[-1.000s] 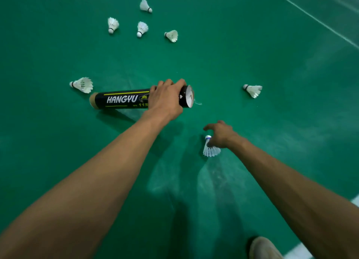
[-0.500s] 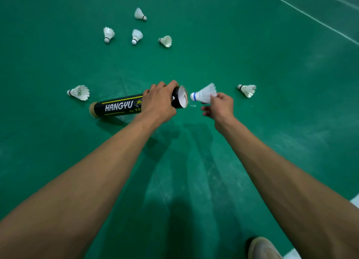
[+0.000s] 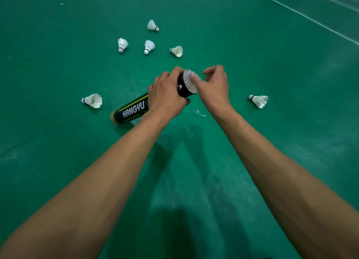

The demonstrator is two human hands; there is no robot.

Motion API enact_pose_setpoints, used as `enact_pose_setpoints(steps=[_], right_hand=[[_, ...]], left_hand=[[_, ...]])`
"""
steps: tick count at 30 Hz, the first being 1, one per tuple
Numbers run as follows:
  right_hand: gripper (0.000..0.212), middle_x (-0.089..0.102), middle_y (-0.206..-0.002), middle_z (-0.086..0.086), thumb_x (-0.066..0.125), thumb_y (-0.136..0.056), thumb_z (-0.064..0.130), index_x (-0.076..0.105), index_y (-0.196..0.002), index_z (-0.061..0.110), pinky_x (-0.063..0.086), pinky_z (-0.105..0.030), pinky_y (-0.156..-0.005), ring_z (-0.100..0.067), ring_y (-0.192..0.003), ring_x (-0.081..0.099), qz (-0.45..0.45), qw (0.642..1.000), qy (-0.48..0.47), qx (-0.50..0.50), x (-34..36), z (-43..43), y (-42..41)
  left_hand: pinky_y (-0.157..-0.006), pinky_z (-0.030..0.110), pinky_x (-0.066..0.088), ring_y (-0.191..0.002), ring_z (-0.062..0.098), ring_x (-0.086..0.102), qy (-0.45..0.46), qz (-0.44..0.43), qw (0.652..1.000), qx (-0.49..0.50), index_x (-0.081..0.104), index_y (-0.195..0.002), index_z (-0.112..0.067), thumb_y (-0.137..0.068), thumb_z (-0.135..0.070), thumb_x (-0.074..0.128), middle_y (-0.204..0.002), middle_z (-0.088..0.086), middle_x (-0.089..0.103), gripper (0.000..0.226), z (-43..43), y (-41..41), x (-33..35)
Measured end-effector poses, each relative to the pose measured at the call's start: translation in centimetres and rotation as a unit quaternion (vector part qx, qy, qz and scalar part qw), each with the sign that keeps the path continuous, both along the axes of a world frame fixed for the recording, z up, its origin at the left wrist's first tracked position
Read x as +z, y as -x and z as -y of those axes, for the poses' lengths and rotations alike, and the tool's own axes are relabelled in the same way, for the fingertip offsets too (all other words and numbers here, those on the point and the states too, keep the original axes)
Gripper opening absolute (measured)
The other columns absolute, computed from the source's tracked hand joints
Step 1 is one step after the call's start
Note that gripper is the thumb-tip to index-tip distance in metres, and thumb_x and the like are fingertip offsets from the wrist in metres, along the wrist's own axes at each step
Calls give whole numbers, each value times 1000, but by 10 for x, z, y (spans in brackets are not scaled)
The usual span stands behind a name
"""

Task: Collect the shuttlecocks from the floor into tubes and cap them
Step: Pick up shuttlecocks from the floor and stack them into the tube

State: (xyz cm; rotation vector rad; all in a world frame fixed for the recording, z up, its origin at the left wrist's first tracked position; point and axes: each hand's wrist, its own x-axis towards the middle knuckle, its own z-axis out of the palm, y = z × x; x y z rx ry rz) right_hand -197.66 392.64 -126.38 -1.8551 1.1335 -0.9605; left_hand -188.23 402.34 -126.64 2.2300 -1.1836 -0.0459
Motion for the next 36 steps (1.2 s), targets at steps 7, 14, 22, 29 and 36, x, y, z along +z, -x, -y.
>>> enact_pose_setpoints(steps=[7, 14, 22, 29, 36], right_hand=[[58, 68, -64, -6, 43, -101, 46, 72, -71, 6, 48, -34, -65, -20, -60, 60, -104, 978, 133, 121, 45, 0, 9], [81, 65, -104, -6, 36, -85, 80, 60, -109, 7, 49, -32, -78, -13, -89, 62, -195, 943, -65, 263, 25, -35, -42], [43, 59, -69, 10, 49, -99, 57, 64, -83, 19, 45, -18, -61, 2, -59, 56, -166, 930, -164, 283, 29, -85, -94], [52, 70, -60, -13, 58, -77, 49, 68, -54, 4, 59, -48, -66, -32, -62, 68, -58, 997, -54, 8, 78, -46, -86], [41, 72, -61, -5, 55, -85, 28, 73, -49, 20, 58, -41, -77, -28, -71, 71, 3, 987, -63, -150, 52, 18, -9]], left_hand=[[-92, 42, 45, -110, 32, 56, 54, -1, 998, 18, 54, -129, -31, -69, -34, 87, -118, 3, 62, 69, 9, -15, 2], [-94, 41, 44, -108, 30, 57, 82, -24, 996, 13, 60, -126, -37, -88, -39, 64, -115, 0, 64, 38, -8, -19, -12], [-97, 41, 44, -109, 31, 60, 76, -20, 995, 62, 61, -130, -36, -80, -39, 71, -116, 2, 66, 51, -53, -64, -25], [-98, 41, 37, -116, 32, 54, 124, -13, 985, 117, 56, -132, -32, -72, -18, 76, -121, 5, 60, 65, -27, -43, 7], [-100, 44, 37, -114, 33, 53, 95, 57, 994, 6, 57, -129, -31, -71, -13, 73, -122, 6, 60, 62, 27, 14, 2]])
